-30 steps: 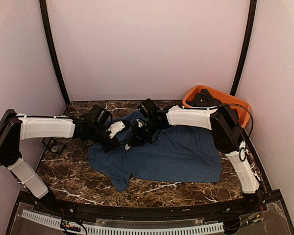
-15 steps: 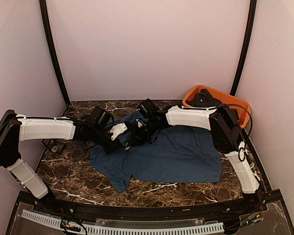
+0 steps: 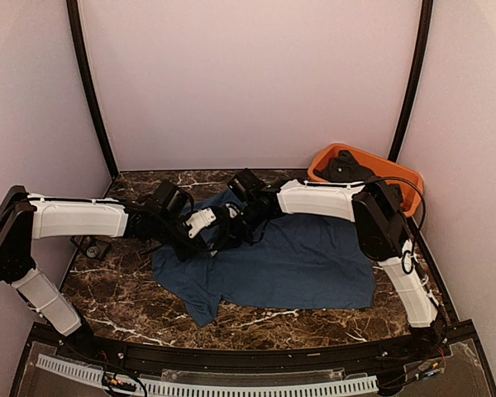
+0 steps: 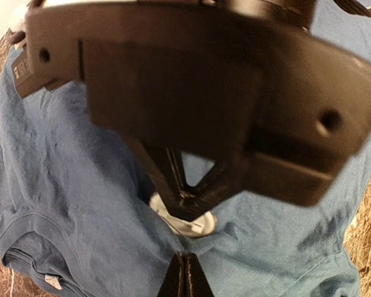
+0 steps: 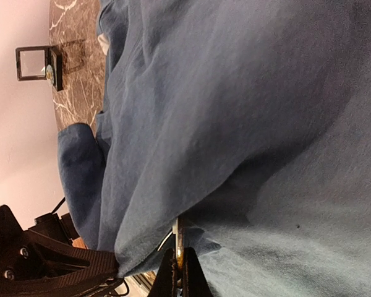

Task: Pin the brooch onto the clothing
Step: Cross the brooch on the flattened clothing.

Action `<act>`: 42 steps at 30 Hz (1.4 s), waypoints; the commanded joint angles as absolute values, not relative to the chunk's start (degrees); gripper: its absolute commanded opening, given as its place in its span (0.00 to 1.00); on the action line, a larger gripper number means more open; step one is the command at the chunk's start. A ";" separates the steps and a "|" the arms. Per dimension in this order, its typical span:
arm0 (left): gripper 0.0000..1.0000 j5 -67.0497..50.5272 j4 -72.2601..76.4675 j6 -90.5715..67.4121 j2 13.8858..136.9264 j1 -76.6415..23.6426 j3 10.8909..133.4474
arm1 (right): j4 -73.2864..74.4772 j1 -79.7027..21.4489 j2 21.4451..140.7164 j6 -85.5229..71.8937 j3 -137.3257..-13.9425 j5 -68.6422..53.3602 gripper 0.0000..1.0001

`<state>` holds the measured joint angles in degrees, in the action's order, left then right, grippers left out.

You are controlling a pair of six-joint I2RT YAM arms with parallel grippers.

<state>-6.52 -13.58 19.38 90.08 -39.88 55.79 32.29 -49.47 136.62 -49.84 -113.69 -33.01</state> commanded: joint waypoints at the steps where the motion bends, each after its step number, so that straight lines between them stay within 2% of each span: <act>1: 0.01 -5.55 -14.78 20.32 89.39 -40.34 55.16 | 32.75 -50.69 134.61 -47.72 -113.05 -32.86 0.00; 17: 0.01 -5.15 -16.77 21.91 89.09 -40.58 55.56 | 33.54 -50.80 131.41 -45.36 -111.15 -32.89 0.00; 26: 0.01 -7.89 -16.71 22.27 88.07 -41.19 55.41 | 37.88 -50.71 133.76 -45.94 -116.27 -27.22 0.00; 42: 0.01 -6.49 -15.82 21.74 88.09 -41.66 55.25 | 38.08 -51.36 135.09 -45.79 -118.44 -27.96 0.00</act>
<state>-6.59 -14.76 21.78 88.99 -41.17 55.79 39.03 -50.43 134.37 -46.11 -116.64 -27.38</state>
